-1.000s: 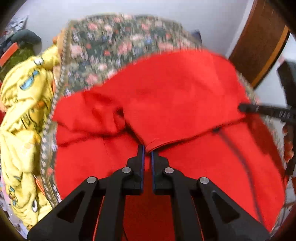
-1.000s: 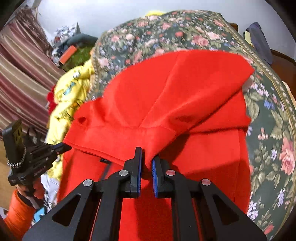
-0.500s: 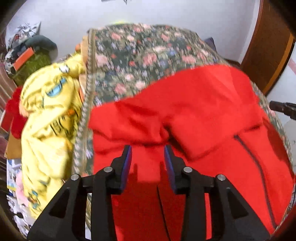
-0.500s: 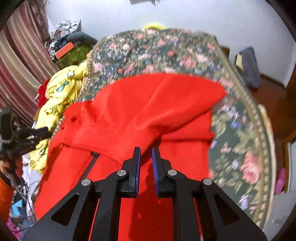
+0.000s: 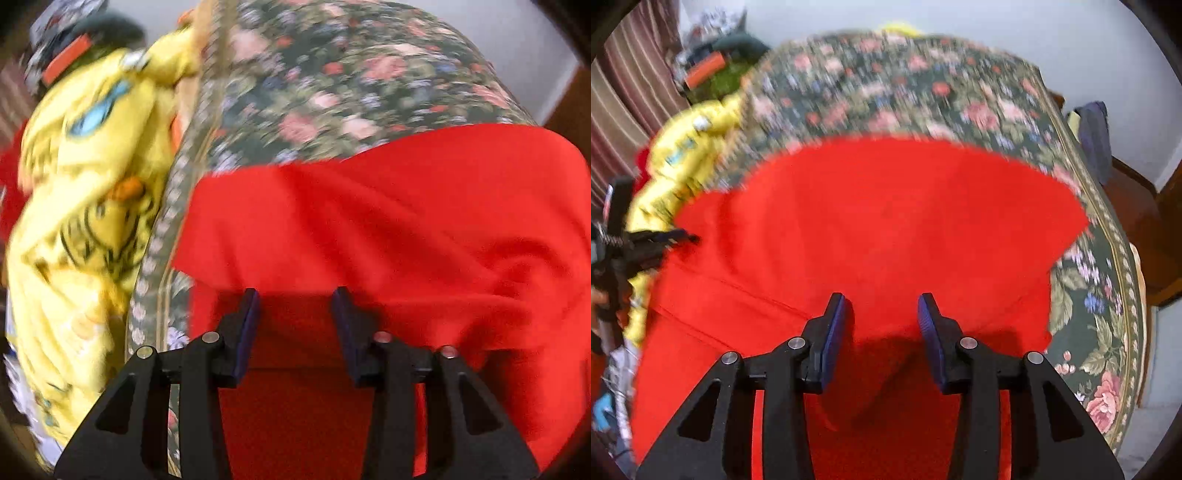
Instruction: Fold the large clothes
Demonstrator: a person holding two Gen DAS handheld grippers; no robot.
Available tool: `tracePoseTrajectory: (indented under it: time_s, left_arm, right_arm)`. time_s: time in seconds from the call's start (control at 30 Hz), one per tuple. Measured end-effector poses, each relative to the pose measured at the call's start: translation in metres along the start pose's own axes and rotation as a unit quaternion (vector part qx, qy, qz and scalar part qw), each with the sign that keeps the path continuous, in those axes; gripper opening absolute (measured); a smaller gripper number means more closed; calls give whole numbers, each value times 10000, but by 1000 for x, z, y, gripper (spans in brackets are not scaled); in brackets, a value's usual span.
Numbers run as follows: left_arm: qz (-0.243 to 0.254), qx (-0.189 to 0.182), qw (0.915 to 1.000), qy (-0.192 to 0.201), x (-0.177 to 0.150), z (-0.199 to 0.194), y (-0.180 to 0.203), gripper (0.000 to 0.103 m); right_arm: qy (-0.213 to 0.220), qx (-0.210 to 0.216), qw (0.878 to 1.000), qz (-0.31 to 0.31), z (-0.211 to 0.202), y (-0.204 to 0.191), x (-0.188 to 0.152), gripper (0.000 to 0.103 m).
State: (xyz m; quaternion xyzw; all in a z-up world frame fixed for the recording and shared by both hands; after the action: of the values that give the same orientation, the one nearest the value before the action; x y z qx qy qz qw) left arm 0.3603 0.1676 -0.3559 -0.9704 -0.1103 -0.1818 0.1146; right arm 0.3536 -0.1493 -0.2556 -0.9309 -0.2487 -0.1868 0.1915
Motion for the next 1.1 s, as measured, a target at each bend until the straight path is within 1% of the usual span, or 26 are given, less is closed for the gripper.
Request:
tracePoseTrajectory:
  time_s: [0.03, 0.07, 0.1, 0.13, 0.17, 0.23, 0.27, 0.33, 0.37, 0.43, 0.5, 0.57, 0.77, 0.97, 1.07, 1.1]
  left_arm:
    - [-198, -48, 9998, 37, -1, 2, -11, 58]
    - [-294, 25, 9996, 15, -3, 4, -19, 59]
    - [-358, 237, 9991, -19, -5, 7, -28, 59]
    - [-391, 408, 9984, -26, -7, 11, -39, 59]
    - [-405, 429, 9983, -34, -8, 12, -44, 59]
    - [-379, 549, 9977, -109, -12, 15, -56, 58]
    - [-343, 709, 9968, -114, -14, 15, -60, 58]
    - [-168, 1127, 9934, -140, -21, 14, -68, 57]
    - [-136, 1116, 9935, -182, -25, 15, -72, 57]
    - [-184, 928, 9952, -249, -34, 9, -77, 57]
    - [-208, 745, 9969, -162, -41, -5, -78, 57]
    - [-195, 605, 9980, 26, -45, -26, -78, 57]
    - [-123, 260, 9980, 565, -46, -92, -69, 58]
    - [-50, -66, 9939, 1096, -48, -157, -67, 58]
    - [27, -231, 9914, 1291, -56, -184, -65, 64]
    - [39, -283, 9909, 1313, -59, -188, -65, 69]
  right_arm:
    - [101, 2, 9999, -42, -3, 3, -4, 42]
    - [186, -35, 9998, -48, -7, 7, -9, 52]
    - [208, -115, 9997, -18, -10, 11, -13, 58]
    - [229, -225, 9995, 47, -13, 17, -18, 70]
    - [268, -219, 9993, 115, -16, 22, -23, 75]
    - [244, -13, 9992, 322, -21, 29, -33, 76]
    - [192, 43, 9988, 455, -24, 33, -39, 76]
    - [114, -187, 9983, 548, -30, 39, -49, 76]
    - [149, -216, 9980, 577, -34, 42, -53, 76]
    - [194, -58, 9967, 783, -42, 46, -58, 76]
    - [268, 49, 9944, 1017, -54, 49, -65, 76]
    - [342, 6, 9939, 1052, -64, 48, -69, 76]
    - [656, -292, 9947, 742, -105, 34, -71, 76]
    - [1047, -405, 9928, 416, -141, 12, -75, 76]
    - [1120, -455, 9922, 293, -149, 2, -79, 76]
    - [1129, -468, 9922, 239, -151, -1, -81, 76]
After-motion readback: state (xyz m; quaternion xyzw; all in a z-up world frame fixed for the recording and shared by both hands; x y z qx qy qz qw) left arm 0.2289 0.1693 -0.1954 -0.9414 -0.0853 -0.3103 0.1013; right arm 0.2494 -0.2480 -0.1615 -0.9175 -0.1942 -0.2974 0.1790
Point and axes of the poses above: each gripper's, at about its wrist camera, not at the fingertips, and z roughly the way its jaws point, y to its right, x to its top, the point moved 6 cm from there along z, roughly the way its jaws point, and after that the axes turned 11 degrees about x, right-handed, at the moved point
